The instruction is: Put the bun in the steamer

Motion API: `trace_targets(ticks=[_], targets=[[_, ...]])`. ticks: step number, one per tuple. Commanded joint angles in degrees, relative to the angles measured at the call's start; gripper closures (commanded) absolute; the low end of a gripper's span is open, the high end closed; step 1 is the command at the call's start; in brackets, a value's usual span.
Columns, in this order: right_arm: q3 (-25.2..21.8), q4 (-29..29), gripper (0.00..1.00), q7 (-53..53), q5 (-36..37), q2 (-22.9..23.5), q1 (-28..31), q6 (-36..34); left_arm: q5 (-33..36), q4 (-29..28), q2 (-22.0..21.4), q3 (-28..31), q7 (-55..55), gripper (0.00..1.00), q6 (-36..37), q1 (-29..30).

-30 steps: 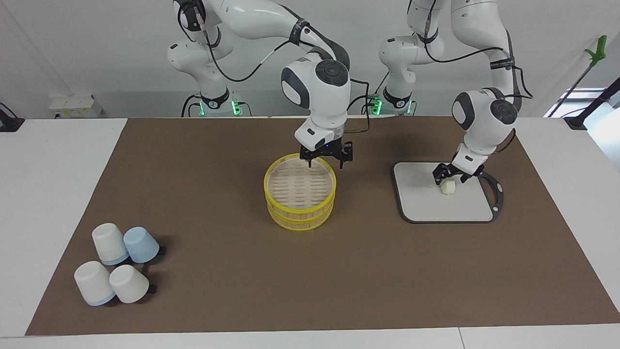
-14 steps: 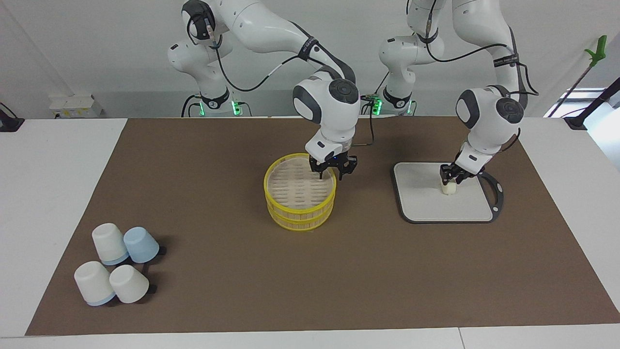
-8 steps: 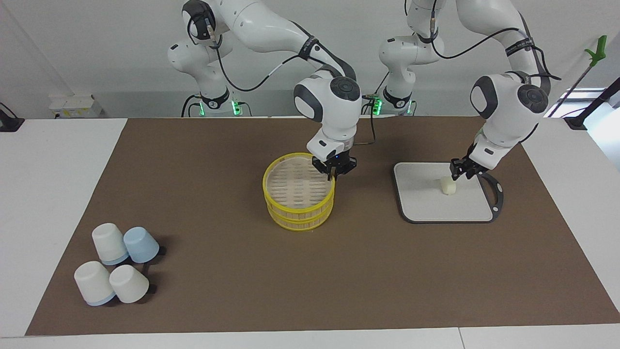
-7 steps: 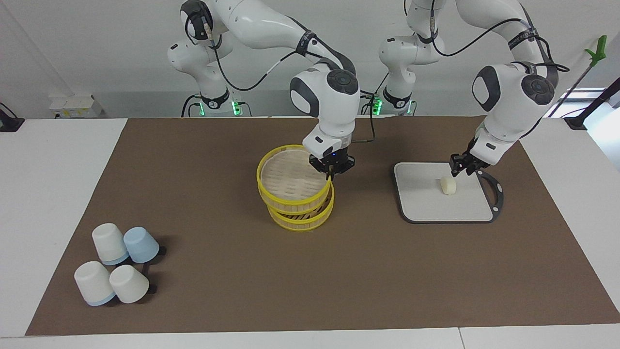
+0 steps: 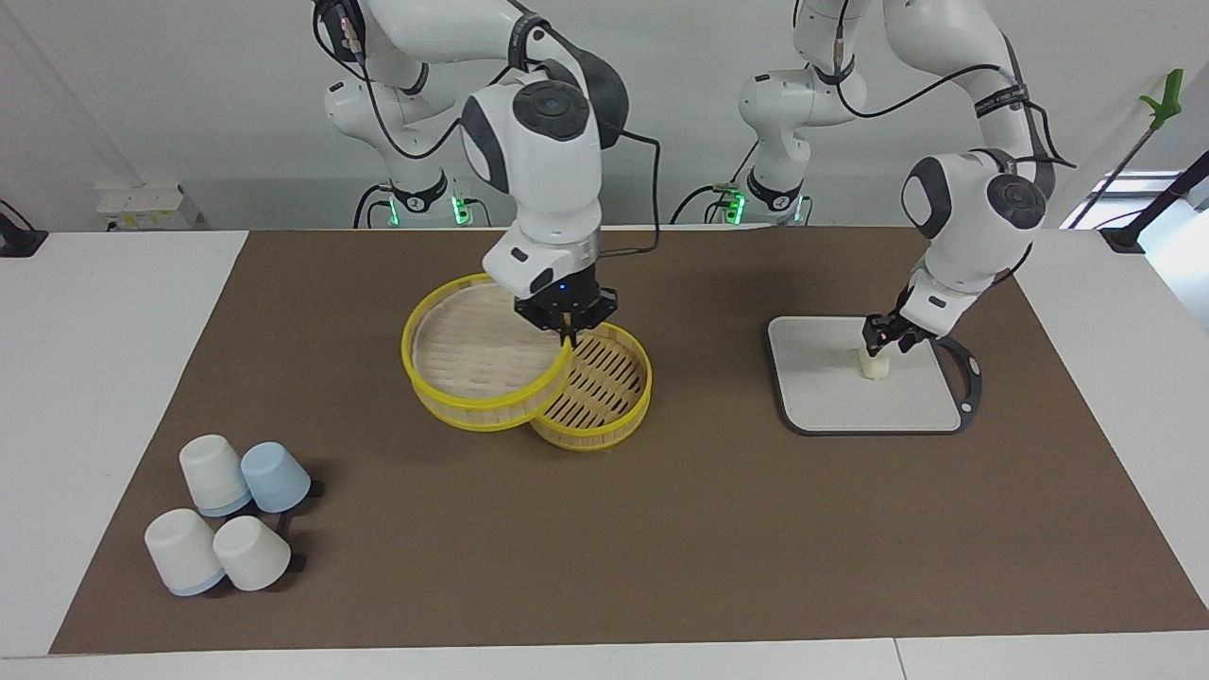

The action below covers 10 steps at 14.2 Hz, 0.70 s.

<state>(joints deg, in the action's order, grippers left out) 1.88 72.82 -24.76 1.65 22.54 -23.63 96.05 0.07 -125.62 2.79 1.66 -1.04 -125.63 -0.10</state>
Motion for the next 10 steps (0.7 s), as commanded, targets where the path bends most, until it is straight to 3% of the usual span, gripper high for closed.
trace_targets(ticks=[1, 4, 7, 8, 10], targets=[[0.8, 0.9, 1.00, 9.0, 0.5, -2.0, 6.2, -1.8, -0.3, -4.2, -1.7, -0.1, 0.2, 0.08, -3.2, 0.8], [0.8, 3.2, 1.00, 15.4, -0.2, -2.8, 10.6, -1.8, -0.3, -5.9, -1.6, -0.1, 0.4, 0.08, -5.1, 0.8], [0.8, 3.5, 1.00, 15.8, -0.3, -2.9, 11.1, -1.9, -0.3, -8.7, -1.8, -0.1, 0.3, 0.09, -7.6, 0.8], [0.8, 4.1, 1.00, 15.7, -0.3, -3.0, 11.0, -1.7, -0.3, -8.8, -1.8, -0.1, 0.3, 0.16, -7.6, 0.8], [0.8, 4.5, 1.00, 15.5, -0.3, -3.3, 11.0, -1.7, -0.3, -9.0, -1.8, 0.0, 0.3, 0.47, -7.5, 0.8]])
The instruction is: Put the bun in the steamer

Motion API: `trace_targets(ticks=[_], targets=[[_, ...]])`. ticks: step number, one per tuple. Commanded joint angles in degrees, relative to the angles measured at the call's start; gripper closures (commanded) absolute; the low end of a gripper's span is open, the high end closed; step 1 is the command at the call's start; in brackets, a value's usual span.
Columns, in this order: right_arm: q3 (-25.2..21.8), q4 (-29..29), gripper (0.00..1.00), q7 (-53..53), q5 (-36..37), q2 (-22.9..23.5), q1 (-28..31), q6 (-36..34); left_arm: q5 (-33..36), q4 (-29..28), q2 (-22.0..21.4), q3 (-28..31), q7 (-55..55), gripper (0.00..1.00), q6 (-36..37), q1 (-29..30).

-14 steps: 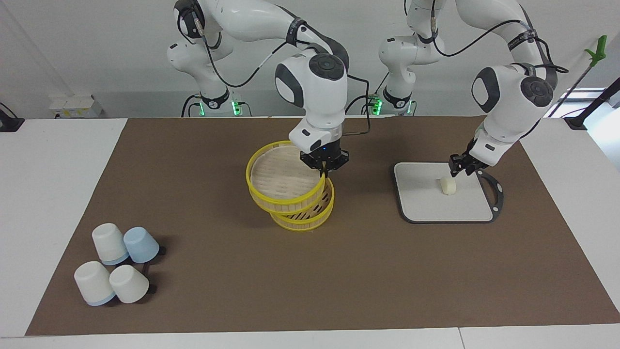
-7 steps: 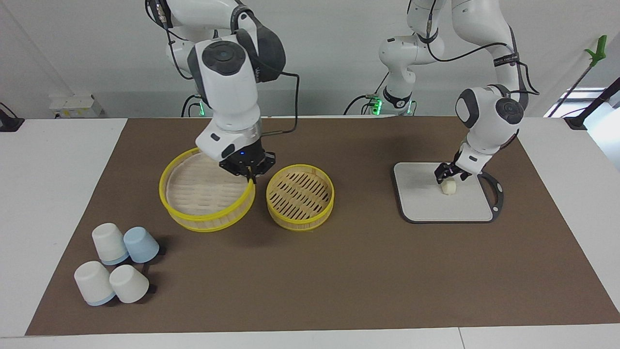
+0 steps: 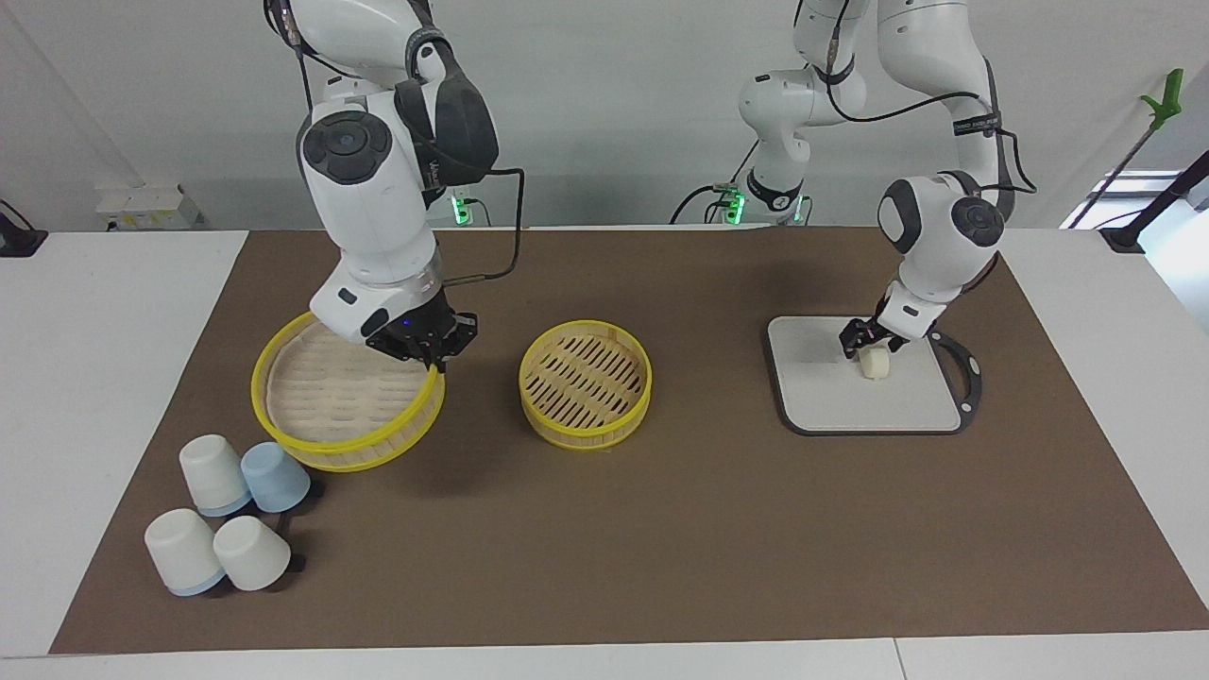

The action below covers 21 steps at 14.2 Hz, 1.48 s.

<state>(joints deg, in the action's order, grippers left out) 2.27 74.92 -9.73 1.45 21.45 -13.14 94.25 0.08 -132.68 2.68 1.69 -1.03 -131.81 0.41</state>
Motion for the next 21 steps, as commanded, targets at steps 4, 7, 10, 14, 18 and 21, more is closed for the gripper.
trace_targets(ticks=[4, 7, 10, 14, 18, 21], targets=[[0.5, 2.7, 1.00, 0.1, -0.2, -2.4, 0.3, 0.0, -0.3, 1.5, -0.9, -0.1, 0.1, 0.86, 1.5, 0.0], [0.5, 2.6, 1.00, -0.5, -0.3, -2.4, 0.2, 0.0, -0.3, 7.1, -0.5, -0.4, -1.7, 0.86, 6.5, -0.6], [0.5, 2.6, 1.00, -0.7, -1.6, -2.4, 0.5, 0.0, -1.0, 15.6, -0.3, -0.6, -9.4, 0.86, 15.8, -4.7], [0.5, 2.7, 1.00, -0.8, -1.9, -2.4, 0.9, 0.0, -3.2, 24.5, 1.6, -0.6, -28.9, 0.86, 21.8, -18.9], [0.5, 3.6, 1.00, -1.3, -1.9, -2.9, 0.9, 0.0, -6.3, 36.0, 9.8, -0.6, -42.8, 0.86, 23.1, -30.9], [0.5, 4.4, 1.00, -2.7, -1.9, -3.1, 0.5, 0.5, -8.3, 39.9, 14.6, -0.6, -48.1, 0.86, 21.1, -35.6]])
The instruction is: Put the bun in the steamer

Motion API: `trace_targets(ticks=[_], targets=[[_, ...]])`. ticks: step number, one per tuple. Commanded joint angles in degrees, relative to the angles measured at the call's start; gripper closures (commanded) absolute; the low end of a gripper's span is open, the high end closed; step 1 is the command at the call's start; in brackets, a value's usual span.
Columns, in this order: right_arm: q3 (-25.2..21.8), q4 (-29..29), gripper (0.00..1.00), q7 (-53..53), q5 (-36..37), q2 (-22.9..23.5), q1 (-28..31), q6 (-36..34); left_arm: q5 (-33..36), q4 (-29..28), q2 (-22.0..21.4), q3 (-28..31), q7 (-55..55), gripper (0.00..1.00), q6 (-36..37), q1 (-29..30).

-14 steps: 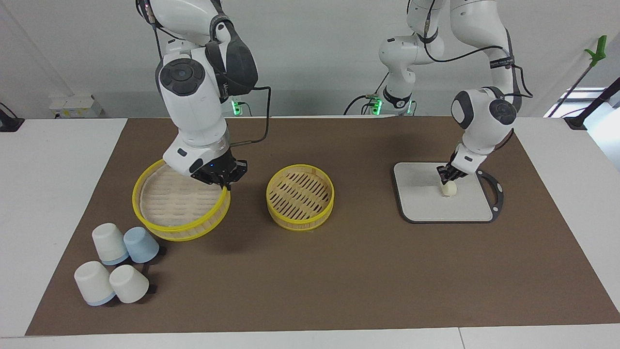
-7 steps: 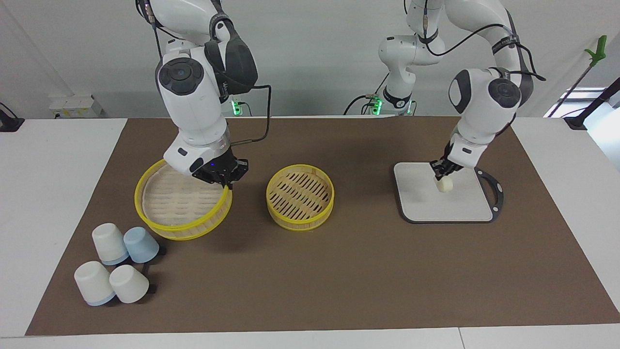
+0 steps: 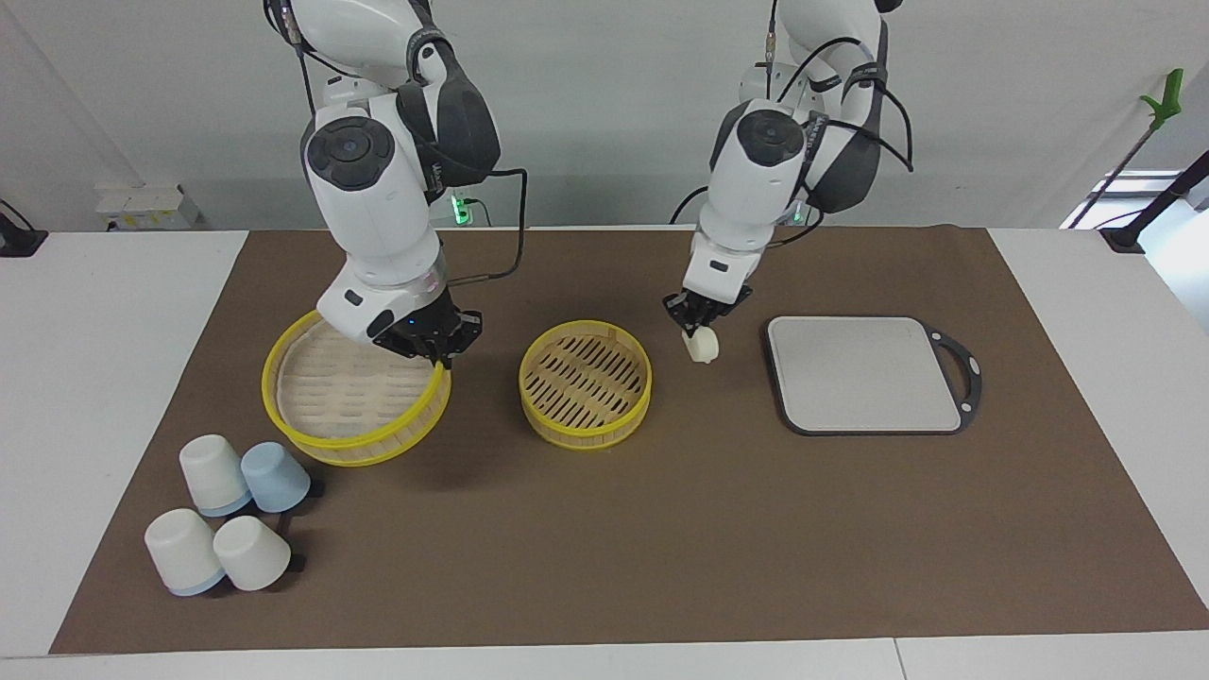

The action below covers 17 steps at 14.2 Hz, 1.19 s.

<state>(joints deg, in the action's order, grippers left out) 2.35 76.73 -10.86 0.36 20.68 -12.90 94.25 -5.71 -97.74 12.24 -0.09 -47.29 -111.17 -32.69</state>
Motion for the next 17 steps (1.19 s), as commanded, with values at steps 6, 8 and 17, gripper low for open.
trace_targets(ticks=[6, 8, 17], targets=[[0.4, 3.3, 1.00, -1.8, -0.8, -2.6, 0.3, 0.8, -1.1, 13.1, 17.0, 1.3, -6.8, 0.85, -1.5, -10.2], [0.4, 3.5, 1.00, -1.8, -0.8, -2.7, 0.3, 0.8, -0.7, 13.1, 18.5, 1.2, -6.8, 0.85, -2.6, -11.2], [0.4, 3.5, 1.00, -6.5, -1.5, -2.7, -0.3, 2.7, -0.6, 12.1, 18.3, 1.7, -7.1, 0.00, -2.5, -12.0]])
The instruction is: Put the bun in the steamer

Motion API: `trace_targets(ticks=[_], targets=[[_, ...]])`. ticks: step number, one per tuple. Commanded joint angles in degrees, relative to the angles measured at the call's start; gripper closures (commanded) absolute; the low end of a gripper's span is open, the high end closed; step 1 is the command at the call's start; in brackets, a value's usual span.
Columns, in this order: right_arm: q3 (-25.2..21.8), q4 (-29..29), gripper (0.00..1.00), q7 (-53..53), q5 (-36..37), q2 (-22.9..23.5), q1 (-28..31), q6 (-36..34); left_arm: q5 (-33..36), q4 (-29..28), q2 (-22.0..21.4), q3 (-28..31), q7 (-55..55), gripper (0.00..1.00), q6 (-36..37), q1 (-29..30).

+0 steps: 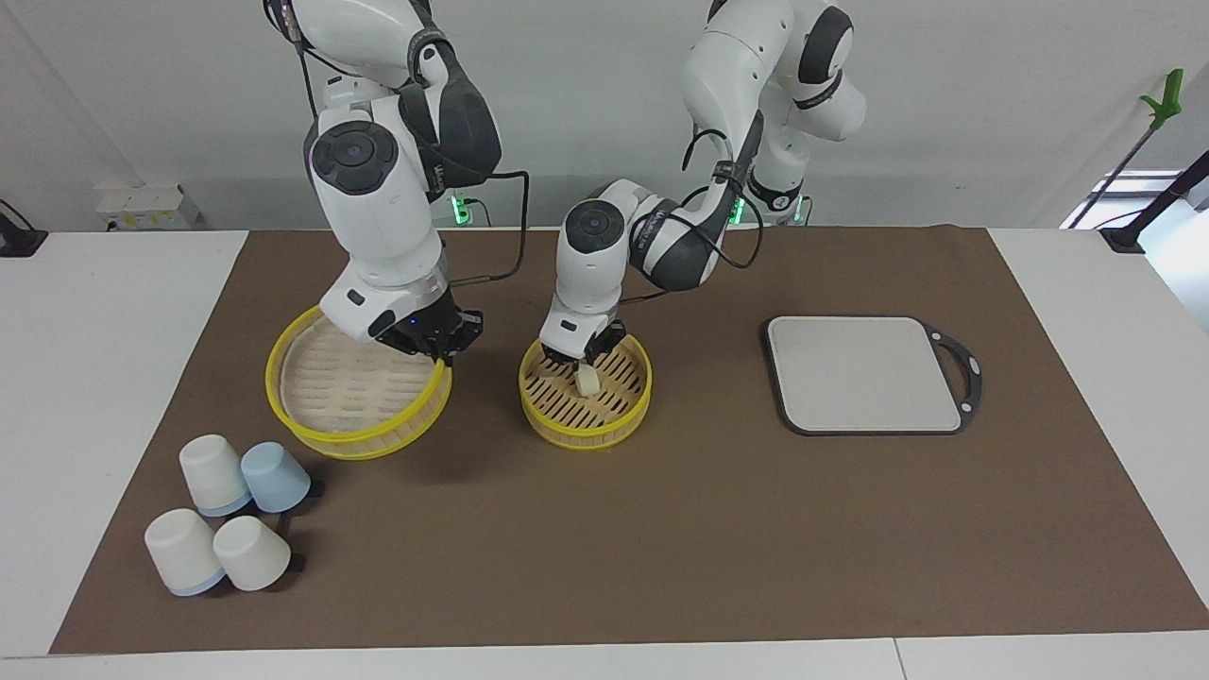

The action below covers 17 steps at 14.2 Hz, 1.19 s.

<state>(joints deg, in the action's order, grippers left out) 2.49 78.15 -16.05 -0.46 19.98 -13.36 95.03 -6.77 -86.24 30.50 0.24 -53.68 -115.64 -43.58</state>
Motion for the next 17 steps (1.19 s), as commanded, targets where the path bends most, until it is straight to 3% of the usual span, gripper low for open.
trace_targets(ticks=[1, 5, 8, 11, 13, 17], targets=[[0.3, 2.1, 1.00, -1.4, -0.7, -2.0, 0.2, 2.1, 0.4, 1.0, -0.7, 1.5, -0.6, 0.00, 4.4, -0.5], [0.4, 2.5, 1.00, -1.5, -0.8, -2.0, 0.0, 2.8, 0.8, -0.8, -12.5, 3.9, 0.0, 0.00, 13.5, 5.2], [0.6, 2.7, 1.00, -11.0, -0.8, -1.9, -3.9, 5.9, 3.2, -1.0, -17.1, 3.9, 2.6, 0.00, 18.3, 10.8], [0.6, 2.0, 1.00, -15.7, -0.9, -0.6, -9.5, 7.1, 3.3, -1.6, -21.5, 3.9, 19.5, 0.00, 23.7, 22.2], [0.6, 1.0, 1.00, -22.6, -0.8, 2.1, -13.4, 7.0, 3.2, -1.6, -23.9, 3.8, 31.7, 0.00, 26.9, 29.8], [0.2, -13.5, 1.00, -30.2, -1.0, 13.7, -19.5, 4.0, 3.3, -1.6, -27.2, 3.9, 48.0, 0.00, 30.5, 40.0]])
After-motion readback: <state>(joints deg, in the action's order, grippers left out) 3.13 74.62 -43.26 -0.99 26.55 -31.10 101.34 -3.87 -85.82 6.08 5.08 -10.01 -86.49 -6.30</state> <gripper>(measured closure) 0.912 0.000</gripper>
